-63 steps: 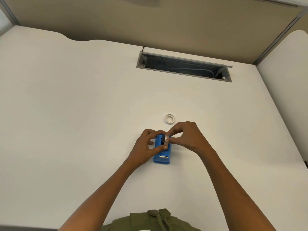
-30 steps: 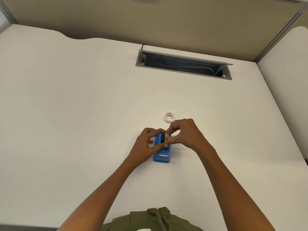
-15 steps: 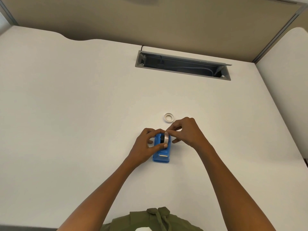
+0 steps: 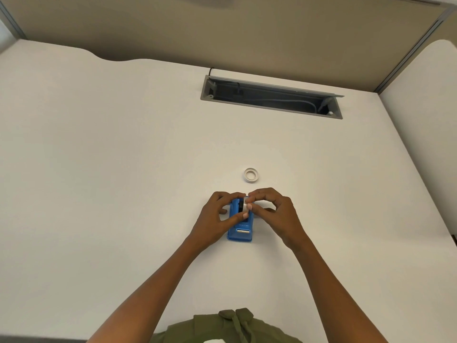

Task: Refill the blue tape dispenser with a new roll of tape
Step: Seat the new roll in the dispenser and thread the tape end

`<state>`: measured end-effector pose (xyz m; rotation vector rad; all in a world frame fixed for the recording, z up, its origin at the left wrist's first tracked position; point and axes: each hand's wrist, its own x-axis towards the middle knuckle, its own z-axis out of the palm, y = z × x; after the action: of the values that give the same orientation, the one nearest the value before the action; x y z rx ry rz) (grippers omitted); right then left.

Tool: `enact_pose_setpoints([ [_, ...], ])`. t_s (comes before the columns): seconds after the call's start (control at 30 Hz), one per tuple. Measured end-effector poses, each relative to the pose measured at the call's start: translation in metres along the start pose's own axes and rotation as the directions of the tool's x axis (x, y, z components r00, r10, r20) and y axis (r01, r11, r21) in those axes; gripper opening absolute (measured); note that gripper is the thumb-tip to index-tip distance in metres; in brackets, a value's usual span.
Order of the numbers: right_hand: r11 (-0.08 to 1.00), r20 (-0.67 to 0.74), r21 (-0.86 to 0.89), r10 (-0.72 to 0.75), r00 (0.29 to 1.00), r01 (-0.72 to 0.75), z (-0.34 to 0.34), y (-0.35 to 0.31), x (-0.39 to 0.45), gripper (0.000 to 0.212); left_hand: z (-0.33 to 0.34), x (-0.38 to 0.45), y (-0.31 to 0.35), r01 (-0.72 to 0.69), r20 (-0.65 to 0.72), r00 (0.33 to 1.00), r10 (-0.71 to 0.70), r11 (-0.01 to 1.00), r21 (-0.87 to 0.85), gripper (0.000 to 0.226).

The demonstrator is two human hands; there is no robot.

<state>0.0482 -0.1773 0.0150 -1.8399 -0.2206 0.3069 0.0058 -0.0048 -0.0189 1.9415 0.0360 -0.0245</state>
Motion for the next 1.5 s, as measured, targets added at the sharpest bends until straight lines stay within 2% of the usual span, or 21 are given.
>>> enact_pose_setpoints([
  [0.17, 1.0, -0.069, -0.013, 0.006, 0.998, -0.007, 0.004, 0.003, 0.002, 0.01, 0.0, -0.001, 0.001, -0.011, 0.0, 1.0, 0.011, 1.0, -0.001, 0.05],
  [0.63, 0.999, -0.138, -0.031, 0.007, 0.99, -0.011, 0.014, 0.008, 0.002, 0.011, -0.003, -0.003, 0.003, -0.013, 0.023, 1.0, 0.014, 1.0, -0.025, 0.052],
  [0.8, 0.998, -0.104, -0.042, 0.047, 0.993, -0.051, 0.012, 0.011, 0.003, 0.02, -0.003, -0.003, 0.003, -0.005, 0.019, 1.0, 0.005, 1.0, -0.025, 0.045],
  [1.07, 0.989, -0.136, 0.043, 0.148, 0.979, -0.144, 0.016, 0.003, 0.006, 0.017, -0.003, -0.003, 0.002, -0.013, 0.028, 1.0, 0.013, 1.0, 0.002, 0.051],
  [1.27, 1.0, -0.076, -0.02, -0.016, 0.997, 0.015, 0.011, 0.003, -0.007, 0.019, 0.0, -0.001, 0.002, 0.011, 0.015, 1.0, -0.011, 1.0, -0.001, 0.049],
  [1.33, 0.993, -0.047, -0.078, -0.089, 0.995, 0.085, 0.009, 0.002, -0.011, 0.027, 0.0, -0.001, 0.002, 0.005, 0.014, 1.0, -0.005, 1.0, 0.002, 0.049],
  [1.5, 0.989, -0.03, -0.095, -0.12, 0.992, 0.117, 0.012, 0.0, -0.01, 0.04, 0.001, -0.002, 0.005, 0.002, -0.004, 1.0, -0.002, 1.0, -0.001, 0.047],
])
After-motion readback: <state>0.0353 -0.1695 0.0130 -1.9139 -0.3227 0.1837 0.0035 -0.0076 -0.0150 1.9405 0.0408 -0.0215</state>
